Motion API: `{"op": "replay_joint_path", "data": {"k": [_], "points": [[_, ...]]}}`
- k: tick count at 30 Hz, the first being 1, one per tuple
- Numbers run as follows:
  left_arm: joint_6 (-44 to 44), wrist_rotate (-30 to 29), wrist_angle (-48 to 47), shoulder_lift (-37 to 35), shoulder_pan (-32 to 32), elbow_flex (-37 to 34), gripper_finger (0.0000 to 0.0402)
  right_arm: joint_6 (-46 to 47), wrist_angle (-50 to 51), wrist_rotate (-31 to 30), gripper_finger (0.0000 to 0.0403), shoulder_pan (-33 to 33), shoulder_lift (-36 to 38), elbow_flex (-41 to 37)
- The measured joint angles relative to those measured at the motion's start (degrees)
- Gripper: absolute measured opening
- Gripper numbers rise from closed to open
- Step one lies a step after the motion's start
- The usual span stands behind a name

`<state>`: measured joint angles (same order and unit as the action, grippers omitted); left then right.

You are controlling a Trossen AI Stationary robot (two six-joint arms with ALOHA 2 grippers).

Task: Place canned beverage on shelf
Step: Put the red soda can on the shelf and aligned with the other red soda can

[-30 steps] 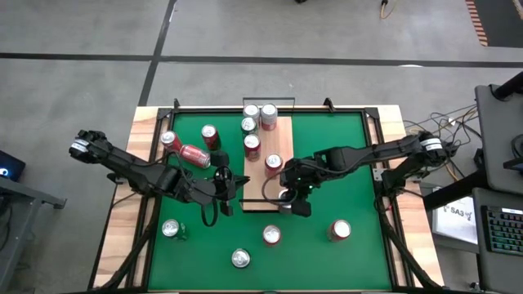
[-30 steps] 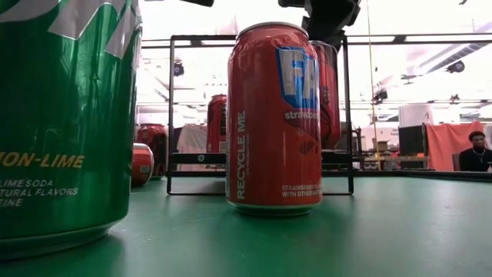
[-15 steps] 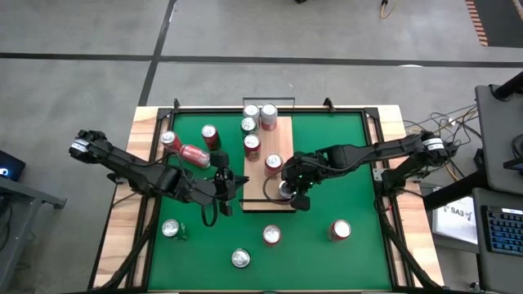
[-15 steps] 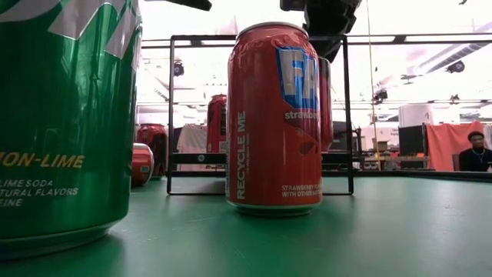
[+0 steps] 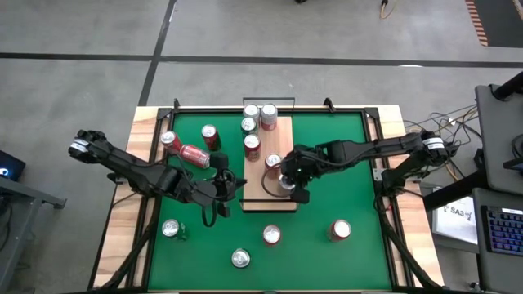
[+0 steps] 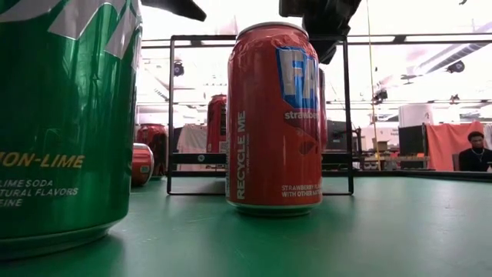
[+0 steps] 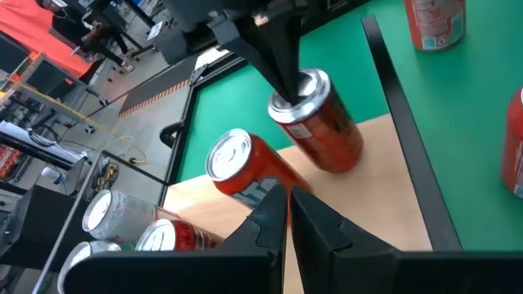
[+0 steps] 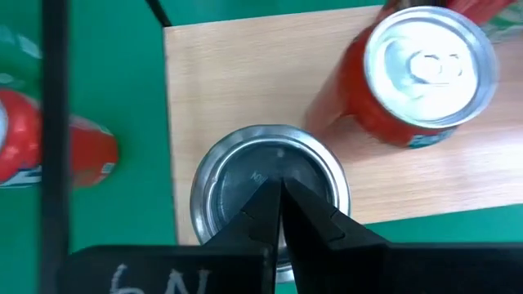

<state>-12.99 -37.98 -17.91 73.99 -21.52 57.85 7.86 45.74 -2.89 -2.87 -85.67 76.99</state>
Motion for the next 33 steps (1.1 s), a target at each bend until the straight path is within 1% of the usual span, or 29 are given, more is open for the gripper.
{"op": "replay_joint_path", "data": {"k": [6,17,31,33], "points": [[1.14,0.02,0.77,-0.1,0.0,-1.06,0.0,-1.55,-0.07,-1.75,0.0009,1.49,0.0,0.0],[1.72,0.02,0.75,-0.1,0.0,-1.06,0.0,-2.19,0.98,-1.84,0.0009,2.81,0.46,0.15],[3.06,0.03,0.74,-0.1,0.0,-1.06,0.0,-3.75,0.82,-1.72,0.0009,2.79,1.2,5.52],[2.58,0.04,0.74,-0.1,0.0,-1.06,0.0,-4.09,2.21,-1.67,0.0013,2.76,1.23,6.22]]}}
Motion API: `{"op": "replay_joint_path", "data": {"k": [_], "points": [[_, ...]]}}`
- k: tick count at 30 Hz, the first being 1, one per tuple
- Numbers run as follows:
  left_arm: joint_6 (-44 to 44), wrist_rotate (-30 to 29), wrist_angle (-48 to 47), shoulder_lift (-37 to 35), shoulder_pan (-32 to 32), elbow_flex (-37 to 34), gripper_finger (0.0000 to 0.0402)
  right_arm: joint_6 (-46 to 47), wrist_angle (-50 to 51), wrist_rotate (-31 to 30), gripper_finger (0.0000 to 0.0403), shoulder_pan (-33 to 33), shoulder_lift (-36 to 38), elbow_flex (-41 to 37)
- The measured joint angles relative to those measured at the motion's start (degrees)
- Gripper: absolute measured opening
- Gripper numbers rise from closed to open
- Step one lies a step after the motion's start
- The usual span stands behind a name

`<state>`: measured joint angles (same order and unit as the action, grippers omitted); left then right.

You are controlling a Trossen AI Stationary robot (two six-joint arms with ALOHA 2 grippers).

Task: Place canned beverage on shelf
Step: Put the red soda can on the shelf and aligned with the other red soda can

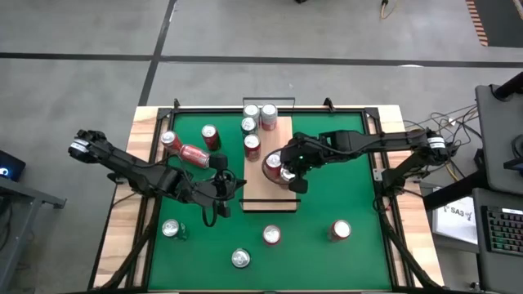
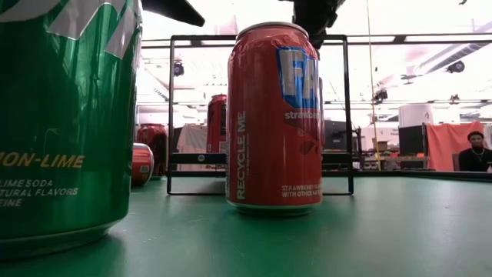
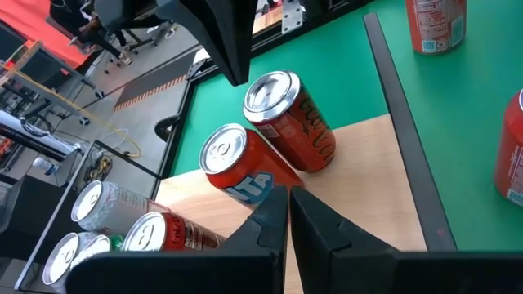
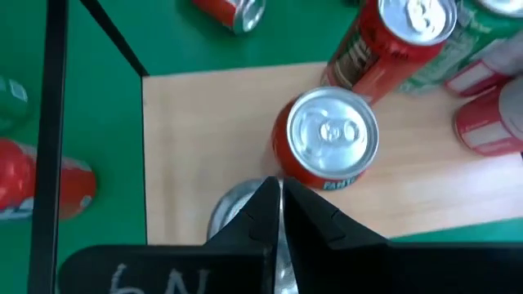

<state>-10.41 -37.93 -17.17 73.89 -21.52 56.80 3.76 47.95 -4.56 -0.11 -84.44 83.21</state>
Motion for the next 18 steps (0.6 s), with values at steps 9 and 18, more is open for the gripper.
{"op": "replay_joint_path", "data": {"k": [9,18], "points": [[-0.42,-0.01,0.09,0.0,-0.01,0.0,0.0,0.97,4.87,-0.02,0.0121,-0.12,1.41,0.53],[-0.79,-0.02,0.81,0.0,-0.02,0.0,0.0,1.72,5.71,-2.94,0.0291,-0.52,0.41,0.45]]}}
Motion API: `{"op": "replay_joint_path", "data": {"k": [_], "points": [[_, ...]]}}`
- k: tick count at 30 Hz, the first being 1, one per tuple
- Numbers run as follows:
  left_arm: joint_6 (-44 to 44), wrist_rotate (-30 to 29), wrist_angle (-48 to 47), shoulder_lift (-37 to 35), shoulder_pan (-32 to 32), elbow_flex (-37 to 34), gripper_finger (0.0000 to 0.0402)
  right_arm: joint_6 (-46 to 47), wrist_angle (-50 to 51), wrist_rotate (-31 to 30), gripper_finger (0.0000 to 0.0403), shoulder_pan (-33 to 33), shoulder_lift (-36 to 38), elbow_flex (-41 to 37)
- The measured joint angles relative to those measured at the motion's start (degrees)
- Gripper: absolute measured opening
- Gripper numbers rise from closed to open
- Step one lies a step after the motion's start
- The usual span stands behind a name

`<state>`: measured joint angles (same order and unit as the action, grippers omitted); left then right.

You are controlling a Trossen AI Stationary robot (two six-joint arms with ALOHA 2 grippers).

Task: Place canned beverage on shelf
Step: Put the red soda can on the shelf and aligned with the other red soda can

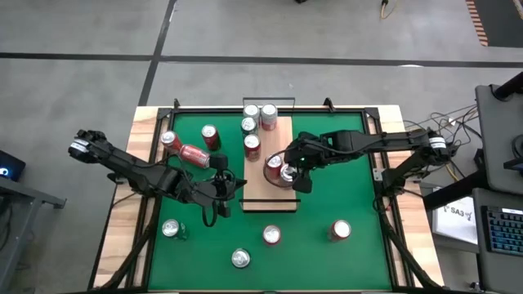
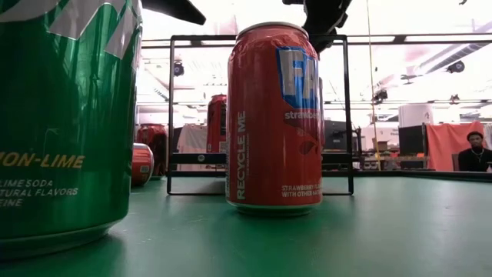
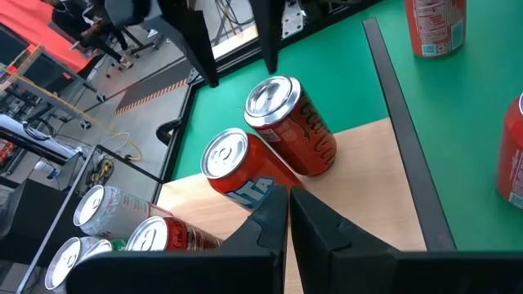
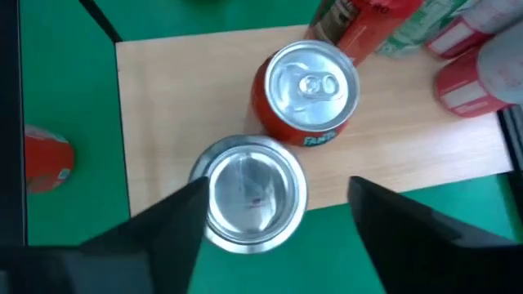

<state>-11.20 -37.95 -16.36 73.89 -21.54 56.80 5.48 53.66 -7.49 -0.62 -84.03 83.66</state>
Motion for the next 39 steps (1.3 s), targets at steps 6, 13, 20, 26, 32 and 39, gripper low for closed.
{"op": "replay_joint_path", "data": {"k": [6,13,20,26,32,39], "points": [[-1.3,0.0,0.05,0.0,0.01,0.0,0.0,3.04,1.17,0.53,0.0362,-0.25,-1.01,-0.02],[-1.6,0.0,0.09,0.0,0.26,0.0,0.0,4.26,1.8,1.96,0.037,-0.65,-2.97,-0.04],[-1.6,0.0,0.09,0.0,0.84,0.0,0.0,4.47,1.92,1.93,0.037,-0.61,-5.97,-0.04],[-1.6,-0.02,0.08,0.0,1.25,0.01,0.0,3.89,2.43,1.91,0.037,-0.59,-8.99,-0.04],[-1.6,-0.02,0.09,0.0,1.31,0.0,0.0,3.18,2.89,1.55,0.0358,-0.5,-10.37,-0.07],[-1.6,0.0,0.45,0.0,1.31,0.0,0.0,3.47,3.57,1.6,0.0291,-0.48,-9.69,-0.08]]}}
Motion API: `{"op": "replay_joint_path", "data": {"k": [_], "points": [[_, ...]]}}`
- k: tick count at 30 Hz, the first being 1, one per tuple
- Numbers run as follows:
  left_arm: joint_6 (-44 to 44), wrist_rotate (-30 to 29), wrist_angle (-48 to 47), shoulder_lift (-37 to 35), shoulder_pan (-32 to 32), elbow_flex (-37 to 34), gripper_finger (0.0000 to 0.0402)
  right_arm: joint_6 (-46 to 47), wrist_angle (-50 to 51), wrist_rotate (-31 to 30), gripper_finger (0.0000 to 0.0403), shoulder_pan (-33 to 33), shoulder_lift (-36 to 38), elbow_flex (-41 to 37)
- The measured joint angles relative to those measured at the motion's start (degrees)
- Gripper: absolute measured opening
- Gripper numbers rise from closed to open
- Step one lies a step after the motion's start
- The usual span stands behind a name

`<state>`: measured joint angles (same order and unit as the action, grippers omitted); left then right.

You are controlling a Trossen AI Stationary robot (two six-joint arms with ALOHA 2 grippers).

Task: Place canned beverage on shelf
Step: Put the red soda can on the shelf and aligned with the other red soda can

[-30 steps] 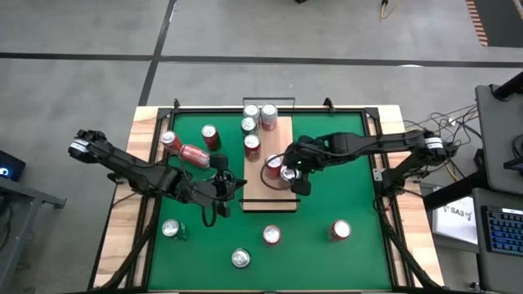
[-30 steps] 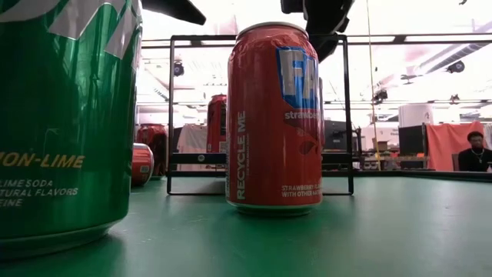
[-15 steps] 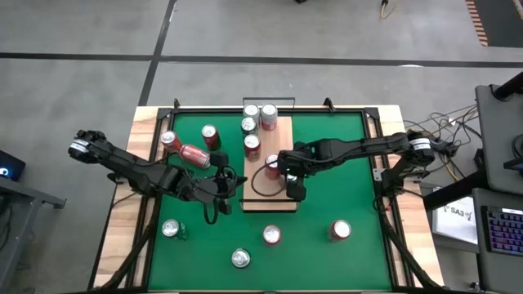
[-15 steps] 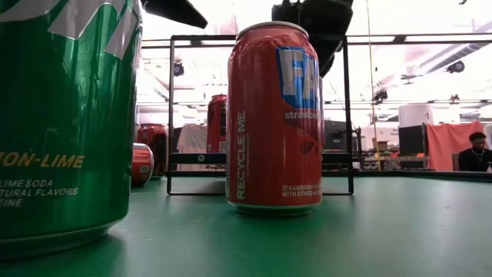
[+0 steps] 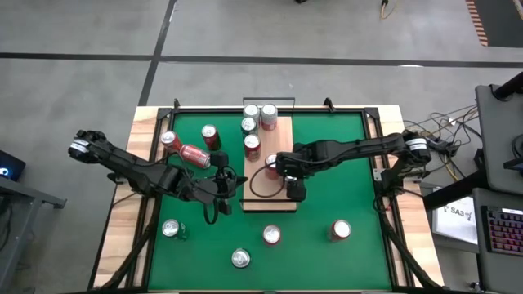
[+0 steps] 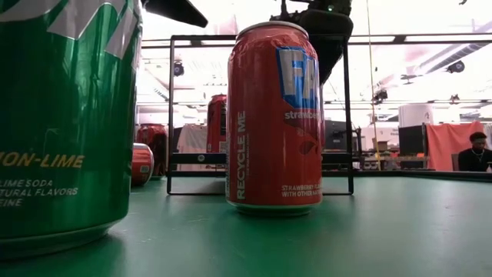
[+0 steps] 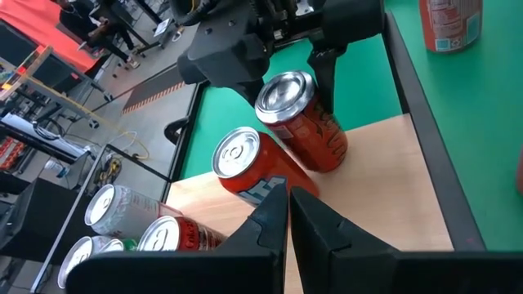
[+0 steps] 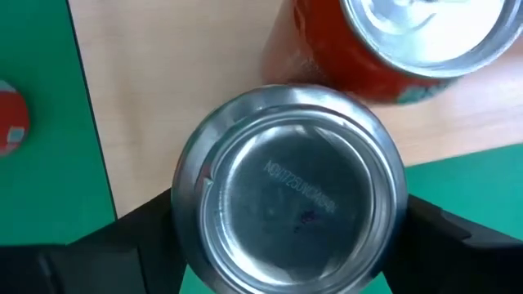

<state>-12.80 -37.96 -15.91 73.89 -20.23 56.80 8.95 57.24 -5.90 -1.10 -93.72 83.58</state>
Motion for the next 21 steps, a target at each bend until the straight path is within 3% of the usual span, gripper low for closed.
{"op": "replay_joint_path", "data": {"k": [9,11,15,21], "points": [[-4.86,0.28,3.9,0.0,0.0,0.0,0.0,-0.06,9.58,-0.08,0.0291,0.0,4.65,4.52],[-7.98,3.7,5.85,-0.18,0.26,0.0,0.0,-0.2,10.02,-0.1,0.0291,-0.02,6.8,5.07],[-13.13,15.87,12.37,-0.88,2.28,0.01,0.0,-1.45,6.83,-0.69,0.0291,-0.04,13.05,4.67],[-13.82,25.82,20.58,-0.96,5.91,0.02,0.0,-7.33,-10.76,-1.04,0.0291,-1.49,23.37,-1.84]]}}
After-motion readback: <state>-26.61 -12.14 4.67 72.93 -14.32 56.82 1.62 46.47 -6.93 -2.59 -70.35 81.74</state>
